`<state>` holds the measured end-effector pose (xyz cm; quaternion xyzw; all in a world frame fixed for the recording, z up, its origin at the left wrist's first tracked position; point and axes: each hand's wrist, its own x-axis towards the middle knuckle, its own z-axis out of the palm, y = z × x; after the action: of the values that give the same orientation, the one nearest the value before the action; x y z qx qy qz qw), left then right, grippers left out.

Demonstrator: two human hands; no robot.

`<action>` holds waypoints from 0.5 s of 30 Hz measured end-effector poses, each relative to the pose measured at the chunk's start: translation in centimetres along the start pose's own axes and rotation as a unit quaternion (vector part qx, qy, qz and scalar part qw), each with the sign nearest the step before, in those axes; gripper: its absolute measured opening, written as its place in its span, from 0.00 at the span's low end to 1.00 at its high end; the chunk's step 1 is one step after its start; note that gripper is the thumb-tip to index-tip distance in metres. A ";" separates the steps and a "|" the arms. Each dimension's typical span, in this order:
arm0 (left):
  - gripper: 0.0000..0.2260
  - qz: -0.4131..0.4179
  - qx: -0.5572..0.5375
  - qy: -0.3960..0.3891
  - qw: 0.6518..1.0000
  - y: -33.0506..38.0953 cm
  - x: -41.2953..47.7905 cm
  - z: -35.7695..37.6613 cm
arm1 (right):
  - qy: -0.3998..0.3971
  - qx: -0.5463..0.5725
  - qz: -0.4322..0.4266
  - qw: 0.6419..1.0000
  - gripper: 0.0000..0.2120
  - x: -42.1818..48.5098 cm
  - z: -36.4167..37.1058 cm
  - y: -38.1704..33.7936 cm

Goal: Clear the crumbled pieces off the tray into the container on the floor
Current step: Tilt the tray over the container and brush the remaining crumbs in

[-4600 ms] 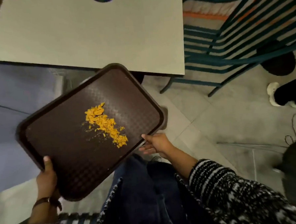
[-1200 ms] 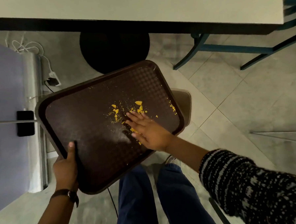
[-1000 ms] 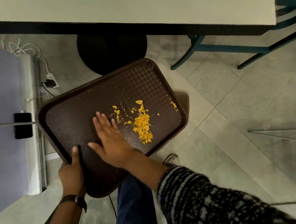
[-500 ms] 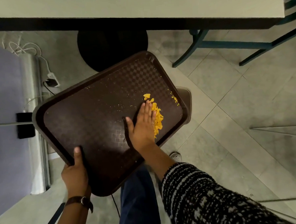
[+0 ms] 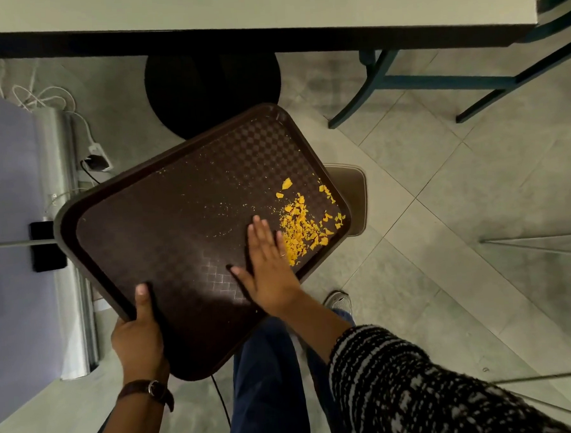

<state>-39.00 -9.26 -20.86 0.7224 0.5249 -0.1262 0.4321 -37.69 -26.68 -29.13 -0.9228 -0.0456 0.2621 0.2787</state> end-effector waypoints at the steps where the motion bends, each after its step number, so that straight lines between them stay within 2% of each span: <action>1: 0.34 -0.004 -0.002 -0.003 1.000 -0.1 -0.1 0.0 | 0.000 -0.008 0.017 1.000 0.37 0.4 -0.3 1.0; 6: 0.33 0.005 -0.004 0.007 1.000 -0.2 -0.3 -0.3 | 0.047 0.038 0.101 0.993 0.41 1.2 -1.3 2.6; 10: 0.34 -0.001 -0.016 0.011 1.000 0.1 -0.6 -0.3 | 0.035 0.135 0.080 0.987 0.41 -1.1 -0.4 -1.8; 13: 0.33 -0.006 -0.028 0.009 1.000 0.7 -0.8 -0.3 | -0.007 0.101 0.047 0.994 0.40 -2.5 0.7 -3.3; 15: 0.33 -0.002 -0.034 0.009 0.999 0.9 -0.7 -0.5 | -0.009 0.081 0.080 0.994 0.39 -1.9 0.9 -2.1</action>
<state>-38.61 -9.45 -19.66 0.7076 0.5340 -0.1021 0.4514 -39.64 -24.87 -27.78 -0.8955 0.0468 0.2950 0.3300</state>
